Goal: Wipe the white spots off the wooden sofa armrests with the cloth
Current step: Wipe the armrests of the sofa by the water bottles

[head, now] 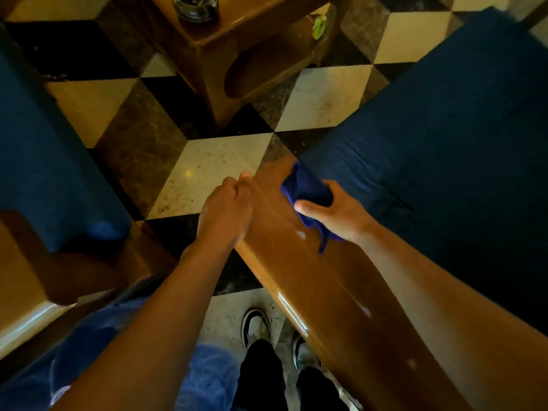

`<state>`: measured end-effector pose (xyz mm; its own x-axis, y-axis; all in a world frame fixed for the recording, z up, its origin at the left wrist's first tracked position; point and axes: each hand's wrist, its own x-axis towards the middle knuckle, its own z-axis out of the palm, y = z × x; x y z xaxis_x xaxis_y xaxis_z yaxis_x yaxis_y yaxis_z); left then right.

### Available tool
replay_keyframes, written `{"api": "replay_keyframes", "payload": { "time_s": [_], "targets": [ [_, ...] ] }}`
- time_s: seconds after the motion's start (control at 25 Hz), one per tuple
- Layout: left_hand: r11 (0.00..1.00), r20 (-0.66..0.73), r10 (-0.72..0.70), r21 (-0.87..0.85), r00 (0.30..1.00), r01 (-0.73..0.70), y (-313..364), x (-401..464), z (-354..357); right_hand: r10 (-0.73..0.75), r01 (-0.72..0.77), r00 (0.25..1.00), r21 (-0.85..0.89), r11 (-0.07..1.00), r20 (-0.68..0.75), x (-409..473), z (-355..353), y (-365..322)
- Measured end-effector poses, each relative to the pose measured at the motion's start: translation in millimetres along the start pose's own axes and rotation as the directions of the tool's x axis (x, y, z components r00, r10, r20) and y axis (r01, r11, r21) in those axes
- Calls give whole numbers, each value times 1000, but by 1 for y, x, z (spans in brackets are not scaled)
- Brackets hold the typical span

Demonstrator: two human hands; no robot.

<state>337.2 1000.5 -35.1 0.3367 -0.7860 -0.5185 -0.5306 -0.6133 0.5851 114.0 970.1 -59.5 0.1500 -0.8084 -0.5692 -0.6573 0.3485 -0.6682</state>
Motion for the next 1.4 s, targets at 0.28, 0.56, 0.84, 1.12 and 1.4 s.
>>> {"api": "replay_keyframes", "payload": {
  "time_s": [0.28,0.56,0.84,1.12,1.4],
  "targets": [
    [991,-106,127,48,986,-123,3,-34,11,-125,28,986,-622,782,-114,-129,19,70],
    [998,-168,3,-66,986,-14,9,-27,14,-312,168,942,-632,757,-124,-31,55,-6],
    [895,10,321,323,947,-307,17,-121,62,-276,-12,892,-629,777,-357,-189,36,136],
    [744,222,454,438,863,-504,19,-175,113,164,-222,954,-222,949,-252,-155,-20,136],
    [616,444,455,469,772,-633,17,-228,152,246,-489,784,-322,810,-570,-338,49,218]
  ]
}}
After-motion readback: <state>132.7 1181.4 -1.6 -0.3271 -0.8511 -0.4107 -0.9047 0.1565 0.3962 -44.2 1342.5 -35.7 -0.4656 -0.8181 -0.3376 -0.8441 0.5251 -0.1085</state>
